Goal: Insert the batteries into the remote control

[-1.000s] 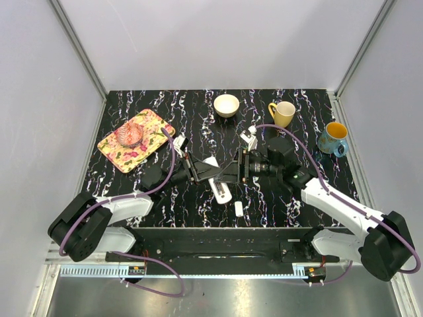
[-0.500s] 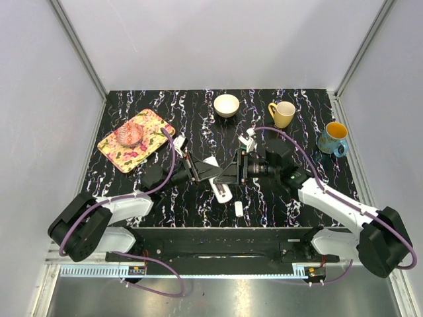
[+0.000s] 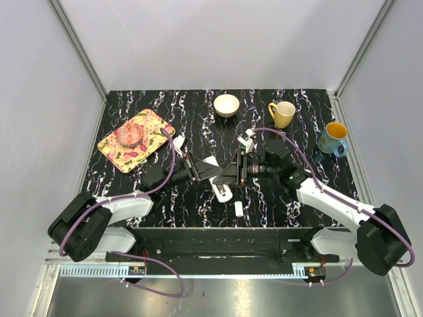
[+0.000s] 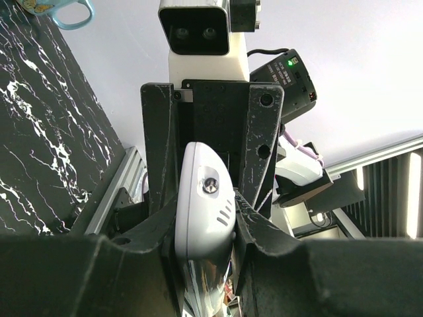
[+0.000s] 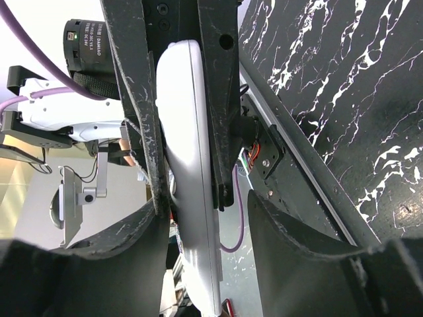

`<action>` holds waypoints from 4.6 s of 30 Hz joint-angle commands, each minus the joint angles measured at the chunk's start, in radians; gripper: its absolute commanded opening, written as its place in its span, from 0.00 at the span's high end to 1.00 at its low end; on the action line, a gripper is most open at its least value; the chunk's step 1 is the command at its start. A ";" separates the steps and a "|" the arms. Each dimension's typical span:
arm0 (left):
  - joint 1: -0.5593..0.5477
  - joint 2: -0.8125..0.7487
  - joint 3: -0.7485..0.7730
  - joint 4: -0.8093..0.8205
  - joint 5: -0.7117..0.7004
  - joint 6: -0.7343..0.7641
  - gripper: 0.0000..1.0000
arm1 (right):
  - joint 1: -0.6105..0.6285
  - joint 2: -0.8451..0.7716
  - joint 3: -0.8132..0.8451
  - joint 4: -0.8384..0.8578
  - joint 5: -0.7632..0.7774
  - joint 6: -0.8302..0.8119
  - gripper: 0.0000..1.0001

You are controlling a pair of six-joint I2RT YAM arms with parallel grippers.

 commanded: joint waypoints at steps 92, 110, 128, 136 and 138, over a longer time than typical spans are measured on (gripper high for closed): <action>0.088 -0.077 -0.012 0.158 0.015 0.098 1.00 | -0.063 -0.071 0.126 -0.213 -0.087 -0.248 0.13; 0.076 -0.034 0.018 0.212 0.022 0.064 1.00 | -0.018 -0.009 0.171 -0.285 -0.018 -0.274 0.28; 0.057 -0.032 0.034 0.230 0.012 0.061 1.00 | 0.008 0.032 0.172 -0.297 0.018 -0.259 0.46; 0.059 -0.055 0.011 0.147 0.003 0.125 1.00 | -0.007 -0.057 0.238 -0.311 0.045 -0.227 0.12; 0.059 -0.066 -0.003 0.104 -0.008 0.141 1.00 | -0.038 -0.074 0.260 -0.332 0.056 -0.233 0.09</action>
